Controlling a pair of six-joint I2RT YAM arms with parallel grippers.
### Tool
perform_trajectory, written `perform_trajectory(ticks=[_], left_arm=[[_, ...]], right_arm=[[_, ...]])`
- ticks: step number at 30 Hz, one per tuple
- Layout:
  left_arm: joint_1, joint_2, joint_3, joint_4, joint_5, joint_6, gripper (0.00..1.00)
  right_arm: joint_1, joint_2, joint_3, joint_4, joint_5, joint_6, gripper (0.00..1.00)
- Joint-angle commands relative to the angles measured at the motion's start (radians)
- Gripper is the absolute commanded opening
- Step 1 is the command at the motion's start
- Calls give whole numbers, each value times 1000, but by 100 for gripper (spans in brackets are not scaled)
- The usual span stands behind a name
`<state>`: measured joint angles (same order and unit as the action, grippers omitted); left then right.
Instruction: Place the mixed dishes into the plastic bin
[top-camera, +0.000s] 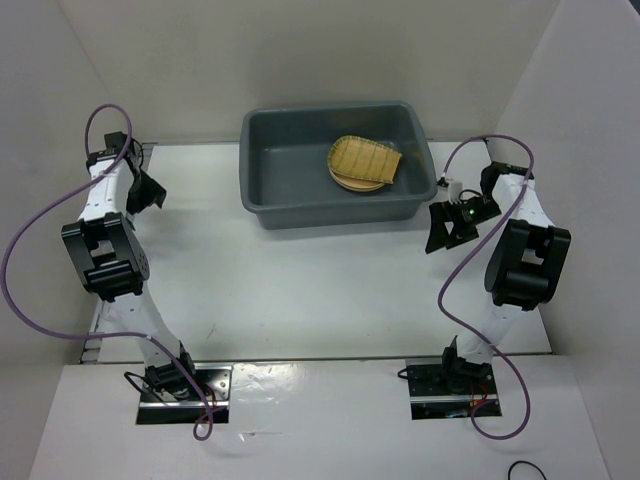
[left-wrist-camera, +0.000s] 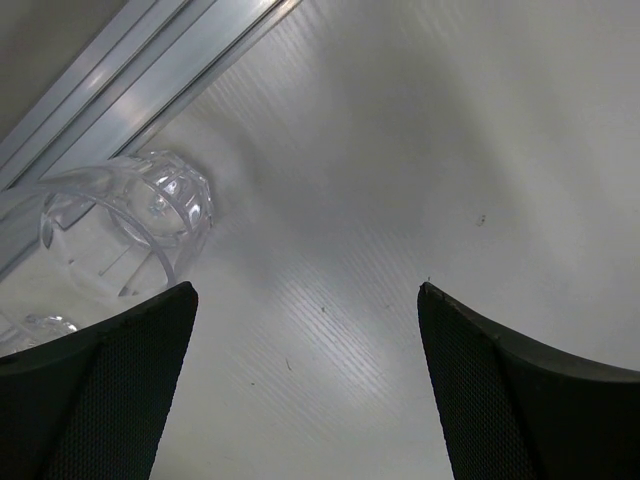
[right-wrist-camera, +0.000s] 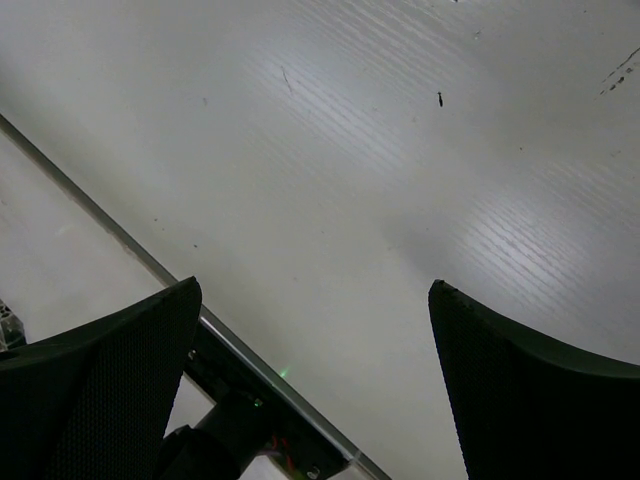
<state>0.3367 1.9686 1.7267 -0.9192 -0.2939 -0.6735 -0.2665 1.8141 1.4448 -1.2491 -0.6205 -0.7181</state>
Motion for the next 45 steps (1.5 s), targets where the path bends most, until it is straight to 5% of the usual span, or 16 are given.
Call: perform_trajectory(ticks=[1, 35, 39, 42, 45], left_arm=[[-1, -33, 74, -26, -20, 3, 97], [28, 16, -111, 14, -48, 1, 98], [28, 44, -102, 23, -48, 20, 89], [28, 53, -113, 45, -24, 31, 73], [28, 30, -125, 71, 1, 52, 33]], right_arm=[[-4, -25, -21, 42, 8, 0, 99], [-4, -104, -227, 200, 34, 92, 95], [6, -113, -260, 234, 57, 163, 87], [6, -113, -273, 243, 57, 183, 86], [6, -113, -282, 261, 68, 193, 86]])
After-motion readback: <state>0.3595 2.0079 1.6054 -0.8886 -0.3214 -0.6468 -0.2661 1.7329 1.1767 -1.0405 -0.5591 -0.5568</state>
